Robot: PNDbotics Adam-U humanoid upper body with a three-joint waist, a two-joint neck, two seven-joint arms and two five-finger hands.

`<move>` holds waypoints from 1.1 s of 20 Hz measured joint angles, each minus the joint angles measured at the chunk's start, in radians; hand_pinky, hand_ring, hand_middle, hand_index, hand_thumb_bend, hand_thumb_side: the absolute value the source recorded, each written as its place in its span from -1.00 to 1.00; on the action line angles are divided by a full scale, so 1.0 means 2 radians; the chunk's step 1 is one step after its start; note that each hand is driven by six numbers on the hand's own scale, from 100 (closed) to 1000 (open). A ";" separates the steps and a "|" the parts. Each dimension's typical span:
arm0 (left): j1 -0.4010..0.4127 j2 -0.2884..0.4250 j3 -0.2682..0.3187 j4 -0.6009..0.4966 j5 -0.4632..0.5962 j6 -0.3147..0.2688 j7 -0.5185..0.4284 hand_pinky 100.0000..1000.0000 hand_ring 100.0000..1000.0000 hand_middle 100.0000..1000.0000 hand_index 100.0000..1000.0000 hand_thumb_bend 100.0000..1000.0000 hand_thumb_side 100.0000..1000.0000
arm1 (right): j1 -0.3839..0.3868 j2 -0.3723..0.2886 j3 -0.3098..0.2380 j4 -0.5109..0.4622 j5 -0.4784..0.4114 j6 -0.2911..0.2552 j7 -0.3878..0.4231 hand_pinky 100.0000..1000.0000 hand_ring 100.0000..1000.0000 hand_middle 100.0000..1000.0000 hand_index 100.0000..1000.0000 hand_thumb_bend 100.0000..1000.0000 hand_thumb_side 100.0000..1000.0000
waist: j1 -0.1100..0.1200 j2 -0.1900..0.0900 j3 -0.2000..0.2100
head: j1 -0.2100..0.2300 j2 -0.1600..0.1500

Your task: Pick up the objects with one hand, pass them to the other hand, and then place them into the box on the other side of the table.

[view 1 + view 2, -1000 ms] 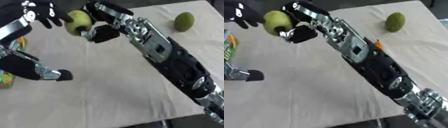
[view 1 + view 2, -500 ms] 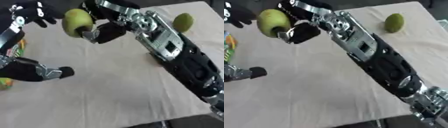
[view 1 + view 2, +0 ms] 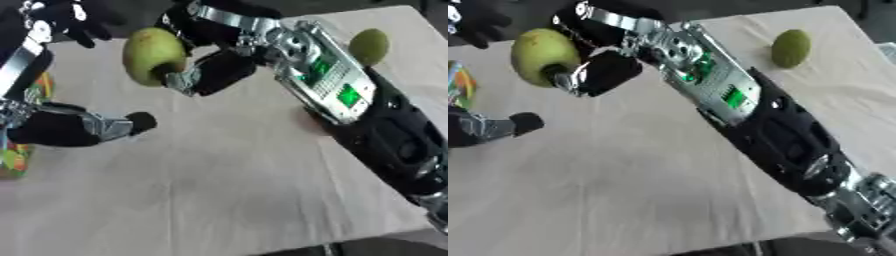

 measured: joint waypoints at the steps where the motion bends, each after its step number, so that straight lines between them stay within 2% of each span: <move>1: 0.000 -0.002 0.000 0.000 -0.002 -0.001 0.000 0.17 0.25 0.32 0.51 0.39 -0.67 | 0.000 0.000 0.001 0.000 0.000 0.003 0.001 0.38 0.05 -0.08 0.22 -0.94 -1.00 | 0.000 0.000 0.000 | 0.000 0.000; 12: -0.002 -0.013 0.002 0.004 -0.014 -0.014 0.002 0.11 0.19 0.25 0.44 0.14 -0.69 | -0.004 0.007 0.009 0.009 -0.009 0.027 0.002 0.38 0.05 -0.09 0.22 -0.95 -1.00 | -0.001 0.000 0.000 | 0.000 0.000; 22: 0.000 -0.013 0.002 0.015 -0.008 -0.011 0.010 0.02 0.10 0.14 0.30 -0.08 -0.64 | -0.004 0.008 0.009 0.008 -0.024 0.028 -0.006 0.37 0.04 -0.09 0.22 -0.94 -1.00 | -0.002 0.001 0.000 | 0.001 0.000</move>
